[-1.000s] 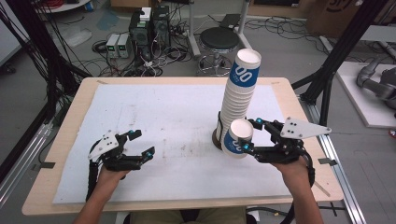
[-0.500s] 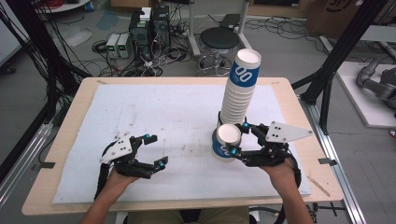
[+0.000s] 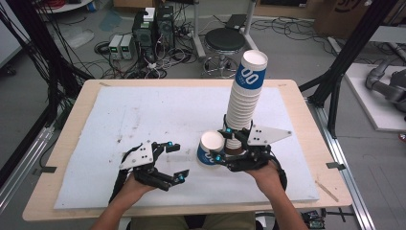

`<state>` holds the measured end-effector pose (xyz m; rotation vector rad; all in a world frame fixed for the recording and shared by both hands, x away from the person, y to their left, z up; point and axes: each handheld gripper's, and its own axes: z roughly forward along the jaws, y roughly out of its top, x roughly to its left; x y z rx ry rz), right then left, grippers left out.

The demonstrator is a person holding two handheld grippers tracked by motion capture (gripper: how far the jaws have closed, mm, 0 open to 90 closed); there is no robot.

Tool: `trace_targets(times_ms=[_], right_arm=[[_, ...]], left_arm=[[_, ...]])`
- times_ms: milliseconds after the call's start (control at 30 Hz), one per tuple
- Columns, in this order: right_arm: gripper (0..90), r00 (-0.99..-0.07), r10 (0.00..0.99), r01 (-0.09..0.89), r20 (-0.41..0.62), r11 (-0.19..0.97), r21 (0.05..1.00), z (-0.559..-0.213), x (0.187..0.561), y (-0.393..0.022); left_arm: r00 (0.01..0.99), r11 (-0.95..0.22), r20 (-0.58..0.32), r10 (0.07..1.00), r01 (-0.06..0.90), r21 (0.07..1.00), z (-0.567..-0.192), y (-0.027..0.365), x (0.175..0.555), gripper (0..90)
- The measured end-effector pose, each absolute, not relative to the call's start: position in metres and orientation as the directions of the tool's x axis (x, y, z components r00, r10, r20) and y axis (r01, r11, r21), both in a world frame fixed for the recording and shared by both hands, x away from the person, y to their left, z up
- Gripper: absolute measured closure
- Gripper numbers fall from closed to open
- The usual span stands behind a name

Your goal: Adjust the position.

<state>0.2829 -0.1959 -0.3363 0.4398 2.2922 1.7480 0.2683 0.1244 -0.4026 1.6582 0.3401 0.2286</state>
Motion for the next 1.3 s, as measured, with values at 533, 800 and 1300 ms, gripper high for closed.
trace_targets(times_ms=[533,800,1300], right_arm=[[33.0,-0.954,0.298,0.101,0.025,0.244,0.965,-0.344,0.282,-0.174],[33.0,-0.959,0.279,0.109,0.039,0.238,0.965,-0.348,0.282,-0.166],[32.9,-0.958,0.276,0.144,0.078,0.227,0.963,-0.350,0.282,-0.165]], left_arm=[[0.944,-0.108,-0.039,0.327,0.079,0.991,-0.404,0.106,0.271,13.4],[0.953,-0.125,-0.061,0.296,0.102,0.987,-0.407,0.099,0.272,13.4],[0.958,-0.166,-0.061,0.282,0.112,0.980,-0.406,0.101,0.275,29.4]])
